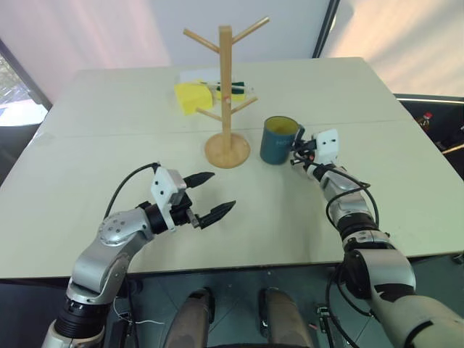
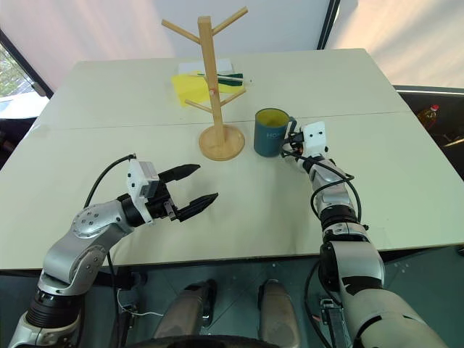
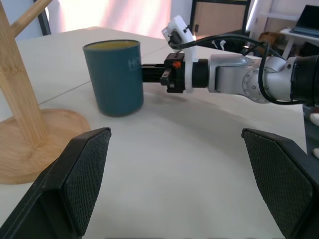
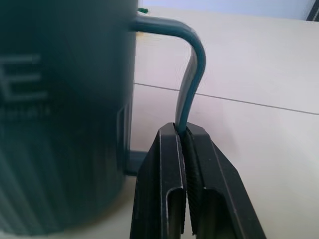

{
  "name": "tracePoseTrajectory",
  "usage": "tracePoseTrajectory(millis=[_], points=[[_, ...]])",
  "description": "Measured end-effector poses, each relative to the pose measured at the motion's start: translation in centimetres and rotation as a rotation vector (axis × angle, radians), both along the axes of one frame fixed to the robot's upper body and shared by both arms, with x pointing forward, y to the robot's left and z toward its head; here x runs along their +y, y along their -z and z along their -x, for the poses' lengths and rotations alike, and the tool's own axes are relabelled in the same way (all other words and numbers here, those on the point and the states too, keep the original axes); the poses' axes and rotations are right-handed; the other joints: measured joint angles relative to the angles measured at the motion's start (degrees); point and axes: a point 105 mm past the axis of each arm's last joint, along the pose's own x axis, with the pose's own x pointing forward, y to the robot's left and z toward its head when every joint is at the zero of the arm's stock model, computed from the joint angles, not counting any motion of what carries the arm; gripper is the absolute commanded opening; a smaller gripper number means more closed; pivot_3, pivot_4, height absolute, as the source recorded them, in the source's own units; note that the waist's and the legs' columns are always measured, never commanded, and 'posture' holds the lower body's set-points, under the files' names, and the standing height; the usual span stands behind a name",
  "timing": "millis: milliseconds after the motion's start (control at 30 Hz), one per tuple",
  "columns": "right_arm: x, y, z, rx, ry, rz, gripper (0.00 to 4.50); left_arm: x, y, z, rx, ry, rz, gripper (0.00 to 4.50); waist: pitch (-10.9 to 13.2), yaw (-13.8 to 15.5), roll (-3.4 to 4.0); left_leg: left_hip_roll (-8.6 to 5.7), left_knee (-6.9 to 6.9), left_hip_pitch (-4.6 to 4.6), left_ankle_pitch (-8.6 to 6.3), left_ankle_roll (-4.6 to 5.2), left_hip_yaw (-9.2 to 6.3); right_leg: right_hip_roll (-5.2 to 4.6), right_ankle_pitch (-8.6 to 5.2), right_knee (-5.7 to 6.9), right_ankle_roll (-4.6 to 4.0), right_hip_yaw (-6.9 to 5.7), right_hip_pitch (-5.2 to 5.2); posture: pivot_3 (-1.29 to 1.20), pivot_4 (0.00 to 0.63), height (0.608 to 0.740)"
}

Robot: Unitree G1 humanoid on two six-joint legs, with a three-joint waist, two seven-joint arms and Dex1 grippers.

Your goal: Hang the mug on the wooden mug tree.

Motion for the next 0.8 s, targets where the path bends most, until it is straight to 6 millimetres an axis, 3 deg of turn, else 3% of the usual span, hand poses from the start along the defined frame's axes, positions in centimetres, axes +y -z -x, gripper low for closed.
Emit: tracePoseTrajectory(millis=[167,400,600,800], points=[[1.7,-2.1,3.0,-0.129,-0.214,0.302,0.04,3.8,-0.1,-1.7,-0.044,-0.167,-0.025,4.50,0.01,0.20,0.02,0.00,-0.03,-0.11,0.00,0.00,0.00,0.00,-0.12,0.07,0.20,0.02,-0.20,0.00,0.150,0.740],[5.5,-8.8,7.1,-0.321,-0.436,0.643,0.04,7.6,-0.9,-3.3,-0.109,-0.306,-0.040,4.50,0.01,0.25,-0.03,0.06,0.03,-0.13,-0.01,-0.01,0.03,-0.01,-0.11,0.09,0.19,0.04,-0.25,0.00,0.150,0.740],[9.0,-13.6,7.3,-0.378,-0.447,0.739,0.04,8.3,-2.9,-3.4,-0.171,-0.291,0.000,4.50,0.01,0.37,-0.05,0.05,0.01,-0.25,-0.01,-0.02,0.03,-0.05,-0.10,0.04,0.16,0.03,-0.35,0.00,0.150,0.740],[12.0,-14.9,6.7,-0.381,-0.448,0.790,0.04,8.6,-3.1,-3.3,-0.177,-0.288,-0.009,4.50,0.02,0.36,-0.06,-0.01,-0.01,-0.38,-0.01,-0.02,0.04,-0.06,0.00,0.01,0.01,0.04,-0.46,0.00,0.150,0.740]])
